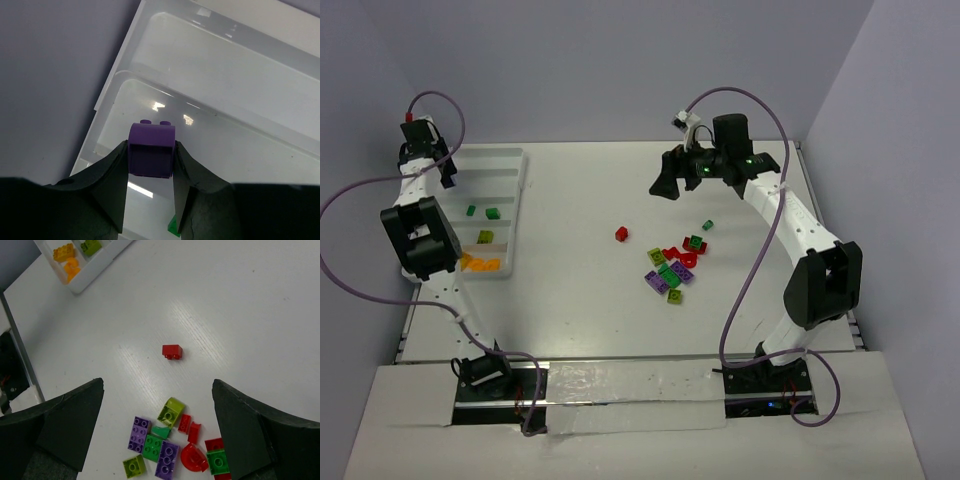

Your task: Sort the legos into containers by color

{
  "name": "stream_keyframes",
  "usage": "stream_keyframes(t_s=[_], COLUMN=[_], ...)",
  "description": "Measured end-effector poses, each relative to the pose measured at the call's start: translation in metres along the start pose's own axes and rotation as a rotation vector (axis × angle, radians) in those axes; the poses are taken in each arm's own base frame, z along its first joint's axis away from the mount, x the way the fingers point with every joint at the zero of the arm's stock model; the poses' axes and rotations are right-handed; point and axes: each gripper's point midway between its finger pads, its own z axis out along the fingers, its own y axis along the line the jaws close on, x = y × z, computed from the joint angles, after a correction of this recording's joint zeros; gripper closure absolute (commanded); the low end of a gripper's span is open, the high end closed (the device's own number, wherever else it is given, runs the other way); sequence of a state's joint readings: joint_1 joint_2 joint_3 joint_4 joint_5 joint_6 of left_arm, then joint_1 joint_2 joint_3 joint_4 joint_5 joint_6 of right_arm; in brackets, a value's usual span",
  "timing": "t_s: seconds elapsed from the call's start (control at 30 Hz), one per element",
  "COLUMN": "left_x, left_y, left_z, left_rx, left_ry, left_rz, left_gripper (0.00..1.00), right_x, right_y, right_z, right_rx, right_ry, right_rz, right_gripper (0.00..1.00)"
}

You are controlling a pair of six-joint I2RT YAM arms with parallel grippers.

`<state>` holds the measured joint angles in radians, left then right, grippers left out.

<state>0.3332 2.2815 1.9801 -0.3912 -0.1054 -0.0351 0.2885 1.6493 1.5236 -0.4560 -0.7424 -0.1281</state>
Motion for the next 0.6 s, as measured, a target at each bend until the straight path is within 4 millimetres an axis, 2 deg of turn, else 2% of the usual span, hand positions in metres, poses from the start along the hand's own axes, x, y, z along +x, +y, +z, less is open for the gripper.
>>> stream_keyframes(t_s=[0.23,0.43,0.6], left_x=[0.007,-0.005,-0.013], left_y=[0.011,0.005,-0.013], left_z=[0.005,0.0,-0.016], left_rx=[-0.015,0.034,0.151], left_ry=[0.023,0.009,0.006], left_rz=[0.005,0.015,0.044], left_gripper=[0.43,0.29,0.26], right_x=[0.005,0.012,0.022], right_y=[-0.005,-0.01,-0.014], right_z=[0.0,0.001,0.001], right_rx=[0.023,0.041,0.059], right_ry=[0.014,0.029,0.049], right_rz=[-0.014,-0.016,-0.012], right_gripper=[0.04,0.04,0.04])
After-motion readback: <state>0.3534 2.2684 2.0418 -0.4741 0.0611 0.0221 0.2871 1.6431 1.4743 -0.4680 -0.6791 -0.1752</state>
